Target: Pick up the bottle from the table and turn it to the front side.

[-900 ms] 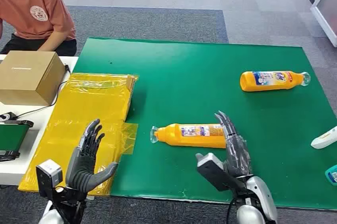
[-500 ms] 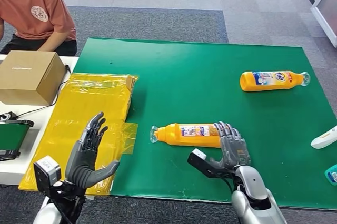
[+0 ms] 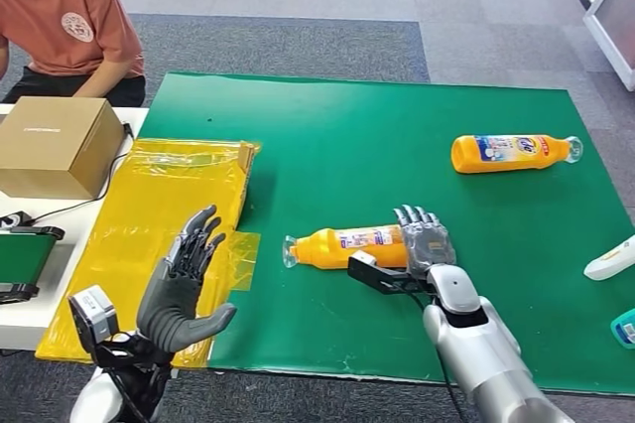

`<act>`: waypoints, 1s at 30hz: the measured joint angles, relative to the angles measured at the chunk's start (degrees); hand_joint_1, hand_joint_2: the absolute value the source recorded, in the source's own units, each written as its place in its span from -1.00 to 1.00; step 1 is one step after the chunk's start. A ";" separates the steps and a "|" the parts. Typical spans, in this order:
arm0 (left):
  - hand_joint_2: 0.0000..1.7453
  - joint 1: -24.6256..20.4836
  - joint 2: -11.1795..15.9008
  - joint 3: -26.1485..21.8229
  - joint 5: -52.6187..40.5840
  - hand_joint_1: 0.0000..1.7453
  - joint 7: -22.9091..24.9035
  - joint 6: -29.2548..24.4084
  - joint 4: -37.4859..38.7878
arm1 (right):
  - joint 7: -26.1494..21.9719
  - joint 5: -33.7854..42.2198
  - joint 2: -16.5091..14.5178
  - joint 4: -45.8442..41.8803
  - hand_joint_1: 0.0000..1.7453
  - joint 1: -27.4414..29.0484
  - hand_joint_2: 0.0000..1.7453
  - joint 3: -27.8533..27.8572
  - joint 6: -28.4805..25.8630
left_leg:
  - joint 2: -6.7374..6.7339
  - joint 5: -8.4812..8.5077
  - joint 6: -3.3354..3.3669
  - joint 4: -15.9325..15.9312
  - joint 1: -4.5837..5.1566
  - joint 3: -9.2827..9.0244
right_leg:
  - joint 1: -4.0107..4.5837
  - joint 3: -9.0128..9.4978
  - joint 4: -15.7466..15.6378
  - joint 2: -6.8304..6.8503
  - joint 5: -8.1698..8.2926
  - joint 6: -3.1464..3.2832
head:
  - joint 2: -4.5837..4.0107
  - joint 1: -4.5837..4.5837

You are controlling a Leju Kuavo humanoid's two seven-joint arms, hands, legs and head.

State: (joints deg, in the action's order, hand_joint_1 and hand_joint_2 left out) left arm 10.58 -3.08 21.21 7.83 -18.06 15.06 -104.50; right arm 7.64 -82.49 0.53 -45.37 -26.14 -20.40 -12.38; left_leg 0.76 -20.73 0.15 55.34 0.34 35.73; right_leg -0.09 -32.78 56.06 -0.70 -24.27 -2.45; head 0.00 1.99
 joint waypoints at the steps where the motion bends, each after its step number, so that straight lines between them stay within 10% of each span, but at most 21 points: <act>1: 1.00 -0.08 0.01 0.04 0.25 -1.00 0.02 0.15 0.20 | -0.22 -0.48 -0.19 1.28 1.00 -0.81 1.00 -0.45 0.48 | 0.00 0.00 0.00 0.00 0.00 -0.03 | 0.00 0.01 0.00 0.00 0.00 0.00 | 0.00 -0.01; 15: 1.00 -0.06 0.33 -0.02 1.11 -1.00 -0.26 0.92 1.16 | -7.13 5.45 -0.26 3.42 1.00 -2.88 1.00 -5.11 1.61 | -0.04 0.03 0.01 0.01 -0.01 -0.16 | 0.00 0.16 0.00 -0.04 0.08 0.01 | -0.01 0.00; 23: 1.00 0.94 0.96 -0.08 1.40 -1.00 -2.91 -1.06 1.17 | -24.70 65.84 -1.21 -15.26 1.00 8.23 1.00 5.39 22.25 | 0.12 0.02 0.00 0.00 -0.02 0.09 | 0.03 0.05 0.01 0.10 -0.03 0.00 | -0.01 0.01; 30: 1.00 0.81 1.86 -0.48 1.21 -1.00 -4.17 -3.87 1.16 | -28.91 85.28 -2.54 -30.80 1.00 15.63 1.00 10.24 24.73 | 0.10 -0.06 0.00 0.00 0.03 0.15 | -0.01 -0.02 0.01 0.08 -0.10 0.00 | -0.01 0.00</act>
State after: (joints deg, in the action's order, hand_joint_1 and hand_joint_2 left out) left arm 11.40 -1.22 20.73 9.03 -22.24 11.18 -103.33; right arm -21.27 2.79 -2.01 -76.17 -10.51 -10.16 12.35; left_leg 0.86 -20.79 0.15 55.34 0.37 35.88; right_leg -0.09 -32.80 56.07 -0.63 -24.37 -2.45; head -0.01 1.98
